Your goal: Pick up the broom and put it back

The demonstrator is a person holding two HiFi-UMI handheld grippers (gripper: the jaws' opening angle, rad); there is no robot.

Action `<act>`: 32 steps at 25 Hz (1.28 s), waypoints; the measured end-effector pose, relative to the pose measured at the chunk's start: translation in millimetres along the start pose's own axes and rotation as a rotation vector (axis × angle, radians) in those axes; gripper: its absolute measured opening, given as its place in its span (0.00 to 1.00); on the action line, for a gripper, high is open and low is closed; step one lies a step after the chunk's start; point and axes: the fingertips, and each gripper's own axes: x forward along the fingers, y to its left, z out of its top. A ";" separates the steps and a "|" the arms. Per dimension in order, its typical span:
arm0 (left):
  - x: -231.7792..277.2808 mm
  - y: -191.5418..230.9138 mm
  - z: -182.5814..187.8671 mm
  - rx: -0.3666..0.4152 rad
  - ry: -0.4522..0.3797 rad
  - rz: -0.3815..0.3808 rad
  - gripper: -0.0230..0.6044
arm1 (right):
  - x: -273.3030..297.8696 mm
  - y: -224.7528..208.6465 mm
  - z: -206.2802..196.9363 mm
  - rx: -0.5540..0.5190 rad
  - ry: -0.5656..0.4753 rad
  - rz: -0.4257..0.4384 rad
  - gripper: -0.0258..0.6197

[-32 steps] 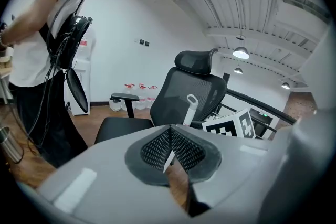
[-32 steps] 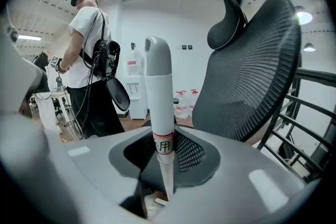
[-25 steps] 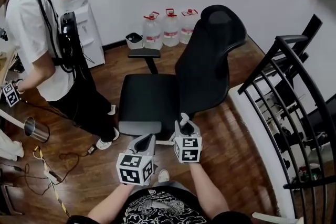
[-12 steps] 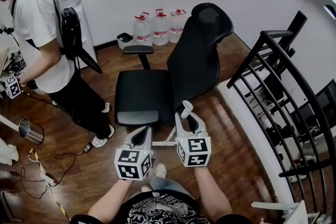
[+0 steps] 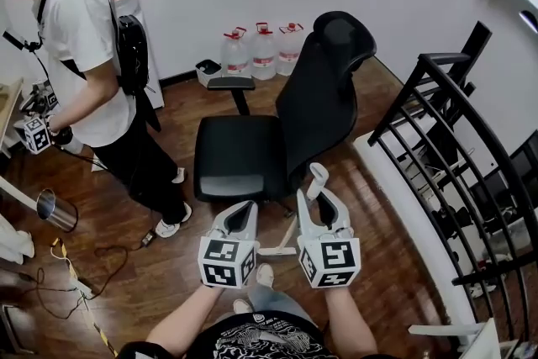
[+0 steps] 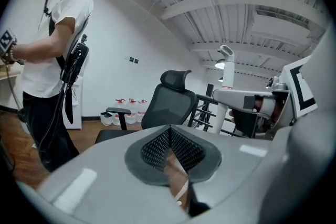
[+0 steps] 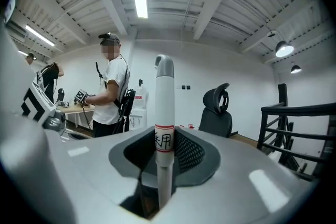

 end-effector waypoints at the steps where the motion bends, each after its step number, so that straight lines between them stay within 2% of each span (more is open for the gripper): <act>1: -2.4 -1.8 -0.5 0.001 0.000 -0.003 0.04 | -3.4 1.1 0.3 0.004 -0.002 -0.002 0.19; 14: -5.6 -12.4 -0.4 0.012 -0.004 -0.004 0.05 | 0.2 -0.7 -13.5 0.019 -0.002 0.014 0.19; 32: 30.9 13.1 -2.4 0.004 0.040 0.061 0.04 | 92.8 -17.6 -120.8 0.022 0.177 0.050 0.19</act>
